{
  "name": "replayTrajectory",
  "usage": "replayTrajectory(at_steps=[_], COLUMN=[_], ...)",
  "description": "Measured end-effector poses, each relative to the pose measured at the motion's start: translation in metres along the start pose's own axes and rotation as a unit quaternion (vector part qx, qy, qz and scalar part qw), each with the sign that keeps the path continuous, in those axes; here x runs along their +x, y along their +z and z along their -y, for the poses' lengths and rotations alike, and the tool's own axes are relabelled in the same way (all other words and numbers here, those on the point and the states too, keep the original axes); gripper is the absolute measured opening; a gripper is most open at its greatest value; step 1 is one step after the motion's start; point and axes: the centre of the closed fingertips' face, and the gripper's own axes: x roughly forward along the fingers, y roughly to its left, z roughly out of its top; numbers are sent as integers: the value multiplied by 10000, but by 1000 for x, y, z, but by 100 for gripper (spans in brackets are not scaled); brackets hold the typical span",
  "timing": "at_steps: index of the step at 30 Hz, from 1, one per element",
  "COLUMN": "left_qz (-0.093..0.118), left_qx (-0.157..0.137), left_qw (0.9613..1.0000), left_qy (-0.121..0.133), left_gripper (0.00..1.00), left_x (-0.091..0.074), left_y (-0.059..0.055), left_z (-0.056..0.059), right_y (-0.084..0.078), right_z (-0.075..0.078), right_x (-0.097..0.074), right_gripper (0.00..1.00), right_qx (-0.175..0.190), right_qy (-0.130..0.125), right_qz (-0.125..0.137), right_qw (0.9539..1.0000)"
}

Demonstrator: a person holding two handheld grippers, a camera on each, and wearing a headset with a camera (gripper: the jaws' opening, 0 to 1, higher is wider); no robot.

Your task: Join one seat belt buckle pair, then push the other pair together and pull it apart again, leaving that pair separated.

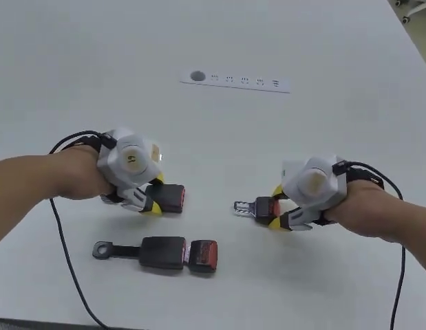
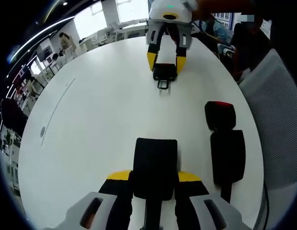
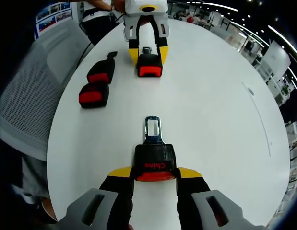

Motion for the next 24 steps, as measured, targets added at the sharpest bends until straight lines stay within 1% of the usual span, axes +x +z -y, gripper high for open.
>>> replayTrajectory(at_steps=[2,4,7,11,15,17,24], left_qz=[-16,-59,-87,-93,-100,-101,-131], left_qx=[0,30,27,54,34,25,24], left_qw=[10000,10000,10000,9999,9999,9999,9999], left_qy=[1,5,3,-28,-24,-19,-33], left_gripper=[33,33,33,33,33,33,33], left_x=[0,0,0,0,1,1,2], left_y=[0,0,2,1,0,-1,-2], left_z=[0,1,2,2,0,0,-1], right_y=[1,2,6,18,27,33,49], right_z=[1,3,0,-1,-1,-1,-3], right_x=[0,1,1,3,12,16,22], right_gripper=[31,31,31,31,31,31,31], right_qx=[-37,2,-14,39,81,139,104], right_qy=[-16,-33,-49,-46,-49,-27,-30], right_qz=[-33,-58,-55,45,53,115,181], right_qw=[10000,10000,10000,10000,9999,9998,9998])
